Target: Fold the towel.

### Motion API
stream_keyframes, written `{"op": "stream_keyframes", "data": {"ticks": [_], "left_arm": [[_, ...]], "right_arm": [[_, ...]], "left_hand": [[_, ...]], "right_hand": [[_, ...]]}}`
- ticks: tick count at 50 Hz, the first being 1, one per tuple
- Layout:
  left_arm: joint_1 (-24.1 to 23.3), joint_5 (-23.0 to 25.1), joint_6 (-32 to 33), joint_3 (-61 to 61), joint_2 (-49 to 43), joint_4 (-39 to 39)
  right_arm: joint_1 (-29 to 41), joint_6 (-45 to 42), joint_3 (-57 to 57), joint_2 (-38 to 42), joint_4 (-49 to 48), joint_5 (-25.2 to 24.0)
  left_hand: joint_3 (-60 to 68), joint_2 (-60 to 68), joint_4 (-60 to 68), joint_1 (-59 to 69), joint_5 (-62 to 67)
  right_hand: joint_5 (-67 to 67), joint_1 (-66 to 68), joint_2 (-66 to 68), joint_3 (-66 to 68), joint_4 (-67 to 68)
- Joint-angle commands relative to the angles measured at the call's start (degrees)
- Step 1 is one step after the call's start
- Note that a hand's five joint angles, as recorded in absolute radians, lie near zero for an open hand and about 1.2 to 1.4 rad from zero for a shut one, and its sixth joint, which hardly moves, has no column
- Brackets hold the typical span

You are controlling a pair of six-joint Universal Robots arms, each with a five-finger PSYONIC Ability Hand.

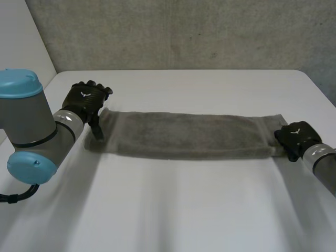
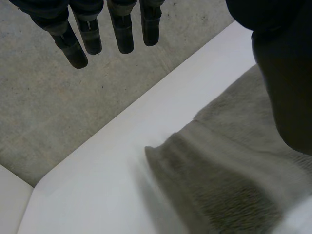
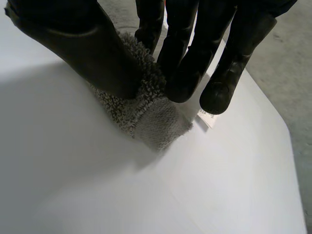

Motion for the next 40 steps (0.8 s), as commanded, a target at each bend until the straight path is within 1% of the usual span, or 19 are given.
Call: {"op": "stream_keyframes", "data": {"ticks": [1, 5, 7, 13, 15, 18, 20, 21, 23, 24, 25, 26, 28, 35, 36, 37, 38, 39, 40], "left_arm": [[0.4, 0.1, 0.1, -0.5, 0.0, 0.2], [0.6, 0.1, 0.1, -0.9, 0.1, 0.3], [0.7, 0.1, 0.1, -1.2, 0.6, 0.3], [0.8, 0.2, 0.1, -1.6, 1.5, 0.3], [0.8, 0.1, 0.1, -1.5, 1.7, 0.3], [0.7, 0.1, 0.1, -1.5, 1.7, 0.4], [0.4, 0.0, 0.0, -1.5, 1.7, 0.4], [0.4, 0.0, 0.0, -1.5, 1.7, 0.4], [0.1, 0.0, 0.0, -1.7, 1.8, 0.4], [0.1, 0.0, 0.0, -1.7, 1.8, 0.4], [0.0, 0.0, -0.1, -1.8, 1.8, 0.3], [0.0, 0.0, -0.1, -1.8, 1.8, 0.3], [0.0, 0.0, -0.3, -2.4, 1.9, 0.4], [0.0, 0.0, -0.4, -2.5, 2.1, 0.5], [0.0, 0.0, -0.4, -2.7, 2.1, 0.6], [0.0, 0.0, -0.4, -2.7, 2.1, 0.6], [0.0, 0.0, -0.4, -2.9, 2.1, 0.7], [0.0, 0.0, -0.4, -3.2, 2.1, 0.9], [0.0, 0.0, -0.4, -3.2, 2.1, 0.9]], "right_arm": [[-6.1, -1.0, -2.2, -1.5, 1.1, 1.2], [-10.6, -4.6, -5.4, -2.2, 2.6, 4.3], [-14.3, -10.1, -10.0, -2.5, 5.2, 7.5], [-12.1, -11.2, -15.3, -2.7, 7.4, 8.8], [-3.4, -3.9, -17.4, -4.9, 7.5, 8.9], [1.7, -0.2, -18.0, -6.4, 7.3, 8.8], [12.6, 4.5, -19.3, -6.9, 6.1, 8.8], [12.6, 4.5, -19.3, -6.9, 6.1, 8.8], [23.7, 5.2, -20.6, -4.4, 4.1, 8.5], [23.7, 5.2, -20.6, -4.4, 4.1, 8.5], [29.5, 4.8, -21.1, -2.4, 3.1, 8.4], [29.5, 4.8, -21.1, -2.4, 3.1, 8.4], [38.7, 3.0, -22.2, 1.5, 0.8, 7.9], [42.3, -4.8, -24.8, 10.2, 1.1, 8.0], [42.4, -6.8, -25.3, 11.2, 2.0, 8.3], [42.4, -6.8, -25.3, 11.2, 2.0, 8.3], [42.4, -8.3, -25.6, 11.5, 3.2, 8.3], [42.2, -8.5, -25.4, 11.2, 4.0, 8.0], [42.2, -8.5, -25.4, 11.2, 4.0, 8.0]], "left_hand": [[-2.4, -2.3, -2.5, -2.8, -2.4], [-2.4, -2.3, -2.5, -2.8, -2.4], [-2.4, -2.3, -2.5, -2.8, -2.4], [-2.4, -2.3, -2.5, -2.8, -2.4], [-2.4, -2.3, -2.5, -2.8, -2.4], [-2.4, -2.3, -2.5, -2.8, -2.4], [-2.4, -2.3, -2.5, -2.8, -2.4], [-2.4, -2.3, -2.5, -2.8, -2.4], [-2.4, -2.3, -2.5, -2.8, -2.4], [-2.4, -2.3, -2.5, -2.8, -2.4], [-2.4, -2.3, -2.5, -2.8, -2.4], [-2.4, -2.3, -2.5, -2.8, -2.4], [-2.4, -2.3, -2.5, -2.8, -2.4], [-2.4, -2.3, -2.5, -2.8, -2.4], [-2.4, -2.3, -2.5, -2.8, -2.4], [-2.4, -2.3, -2.5, -2.8, -2.4], [-2.4, -2.3, -2.5, -2.8, -2.4], [-2.4, -2.3, -2.5, -2.8, -2.4], [-2.4, -2.3, -2.5, -2.8, -2.4]], "right_hand": [[3.6, 5.2, 5.3, 3.8, 3.2], [3.6, 5.2, 5.3, 3.8, 3.2], [3.6, 5.2, 5.3, 3.8, 3.2], [3.6, 5.2, 5.3, 3.8, 3.2], [3.6, 5.2, 5.3, 3.8, 3.2], [3.6, 5.2, 5.3, 3.8, 3.2], [3.6, 5.2, 5.3, 3.8, 3.2], [3.6, 5.2, 5.3, 3.8, 3.2], [3.6, 5.2, 5.3, 3.8, 3.2], [3.6, 5.2, 5.3, 3.8, 3.2], [3.6, 5.2, 5.3, 3.8, 3.2], [3.6, 5.2, 5.3, 3.8, 3.2], [3.6, 5.2, 5.3, 3.8, 3.2], [3.6, 5.2, 5.3, 3.8, 3.2], [-22.0, -20.4, -20.3, -21.8, -22.3], [-22.2, -20.7, -20.6, -22.1, -22.6], [-57.7, -56.1, -56.0, -57.6, -58.1], [-66.4, -64.8, -64.7, -66.2, -66.8], [-66.4, -64.8, -64.7, -66.2, -66.8]]}}
